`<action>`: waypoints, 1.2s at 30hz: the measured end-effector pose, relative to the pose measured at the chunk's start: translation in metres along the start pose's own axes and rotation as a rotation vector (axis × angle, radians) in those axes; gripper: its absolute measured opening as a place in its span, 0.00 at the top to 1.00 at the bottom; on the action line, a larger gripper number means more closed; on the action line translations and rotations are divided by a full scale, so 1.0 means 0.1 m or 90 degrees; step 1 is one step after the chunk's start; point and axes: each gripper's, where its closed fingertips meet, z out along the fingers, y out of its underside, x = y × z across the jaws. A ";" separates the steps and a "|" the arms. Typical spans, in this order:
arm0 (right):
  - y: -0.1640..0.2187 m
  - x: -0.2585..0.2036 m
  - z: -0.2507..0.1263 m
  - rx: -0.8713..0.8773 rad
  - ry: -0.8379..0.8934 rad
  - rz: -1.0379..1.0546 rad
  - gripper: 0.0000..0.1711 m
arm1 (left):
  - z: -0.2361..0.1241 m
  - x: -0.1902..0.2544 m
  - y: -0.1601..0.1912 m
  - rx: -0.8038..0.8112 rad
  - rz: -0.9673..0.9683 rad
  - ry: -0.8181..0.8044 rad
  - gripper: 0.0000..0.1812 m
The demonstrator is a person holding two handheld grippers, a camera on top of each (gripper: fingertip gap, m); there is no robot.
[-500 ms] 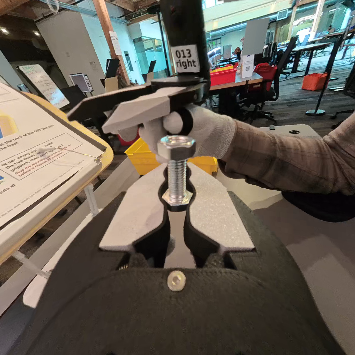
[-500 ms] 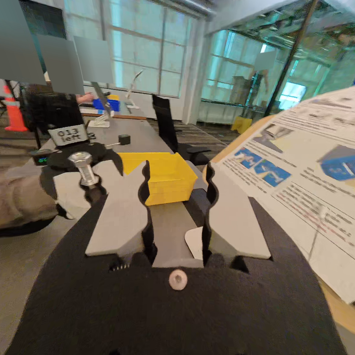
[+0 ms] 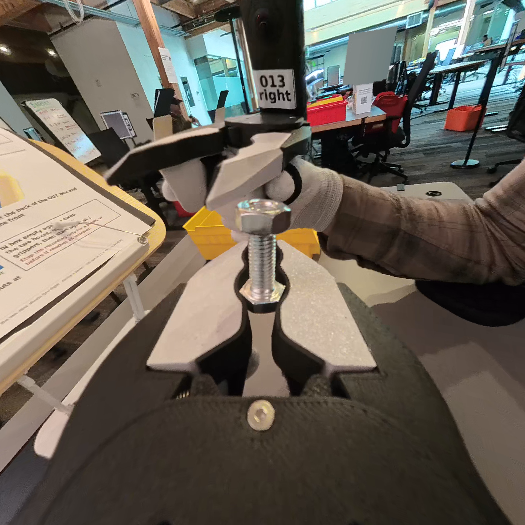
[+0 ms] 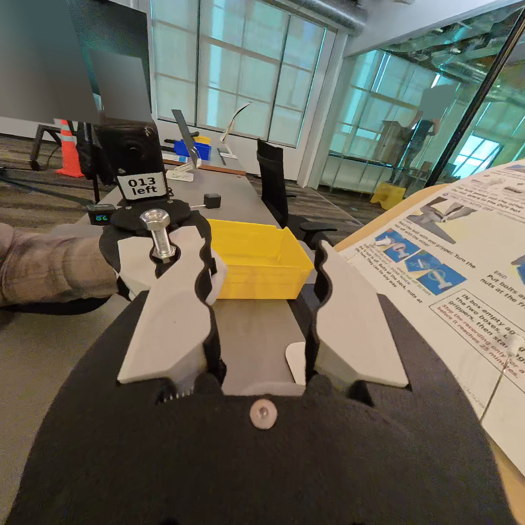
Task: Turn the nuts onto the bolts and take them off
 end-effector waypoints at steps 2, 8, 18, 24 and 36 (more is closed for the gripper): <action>-0.01 -0.01 -0.03 0.005 -0.008 0.005 0.54 | 0.00 -0.01 0.01 -0.005 -0.001 -0.003 0.93; -0.08 -0.44 0.14 -0.002 -0.099 -0.043 0.47 | 0.03 -0.03 0.06 -0.012 -0.006 -0.008 0.93; -0.14 -0.20 -0.03 0.031 -0.052 -0.007 0.50 | 0.02 -0.03 0.07 -0.014 -0.003 -0.009 0.93; -0.11 -0.40 0.14 0.018 -0.085 -0.024 0.48 | 0.03 -0.01 0.06 -0.013 -0.001 -0.007 0.93; -0.12 -0.44 0.08 0.013 -0.096 -0.043 0.47 | 0.03 0.00 0.06 -0.014 -0.001 -0.005 0.93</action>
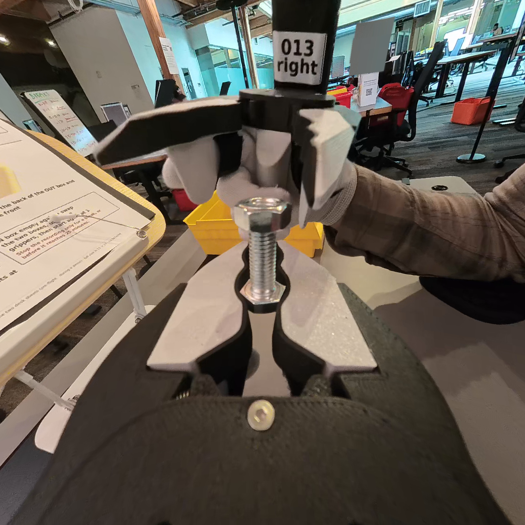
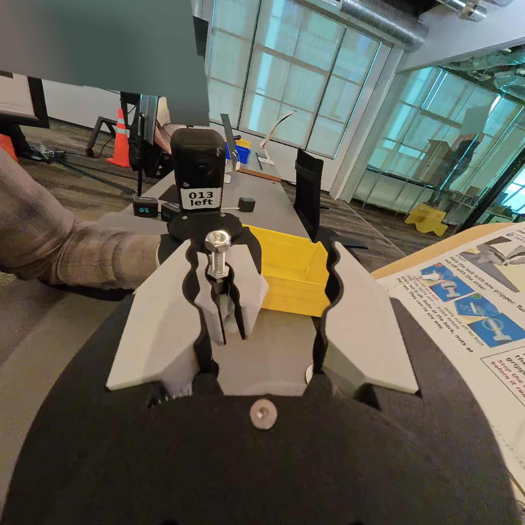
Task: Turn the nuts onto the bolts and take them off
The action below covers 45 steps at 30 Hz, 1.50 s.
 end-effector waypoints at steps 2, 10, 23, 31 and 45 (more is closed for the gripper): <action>0.03 0.02 0.03 0.000 0.007 0.006 0.49 | 0.01 0.02 -0.01 0.001 0.002 0.003 0.93; 0.02 0.16 -0.11 0.014 0.029 0.027 0.50 | -0.01 0.00 -0.01 0.001 0.001 0.000 0.93; 0.04 0.20 -0.13 0.004 0.042 0.028 0.51 | 0.00 0.01 -0.02 0.002 0.004 0.002 0.93; 0.04 0.02 0.04 -0.008 0.004 0.004 0.50 | 0.03 0.01 0.02 -0.005 0.006 0.000 0.93; -0.01 0.01 0.06 -0.022 0.015 0.007 0.65 | -0.04 -0.52 0.18 -0.071 0.052 -0.212 0.93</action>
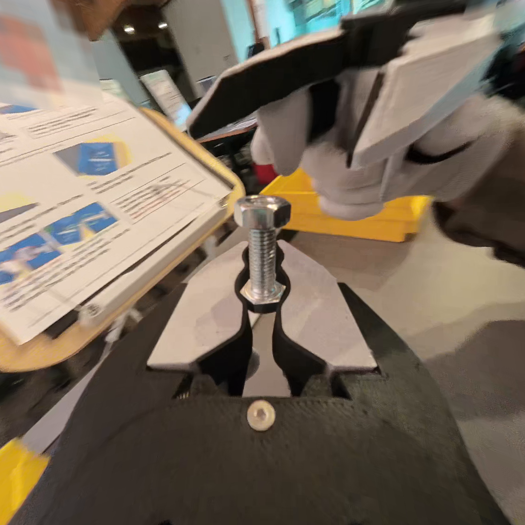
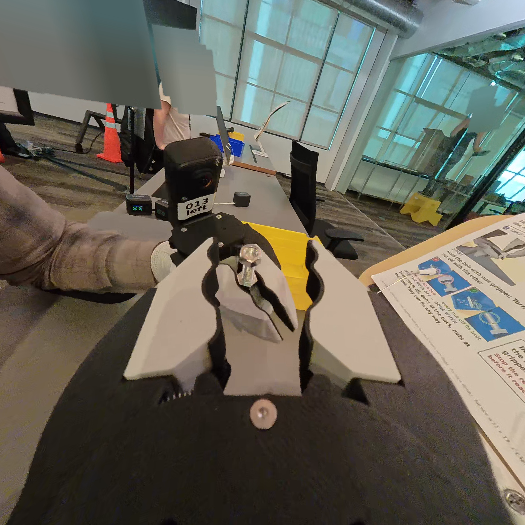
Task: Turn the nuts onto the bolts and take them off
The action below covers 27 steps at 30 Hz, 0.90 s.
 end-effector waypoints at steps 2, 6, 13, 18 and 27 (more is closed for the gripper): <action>0.12 0.08 0.09 -0.057 0.032 0.009 0.68 | 0.02 -0.17 0.10 -0.030 0.042 -0.085 0.93; 0.37 0.18 0.19 -0.163 0.089 0.027 0.76 | -0.03 -0.45 0.20 -0.083 0.154 -0.233 0.93; 0.49 0.22 0.25 -0.198 0.102 0.129 0.87 | -0.13 -0.70 0.27 -0.144 0.304 -0.373 0.93; 0.52 0.23 0.26 -0.205 0.091 0.135 0.91 | -0.13 -0.70 0.28 -0.149 0.327 -0.375 0.93; 0.49 -0.27 0.12 -0.240 -0.088 -0.111 0.91 | -0.24 0.35 0.36 -0.141 0.186 0.185 0.93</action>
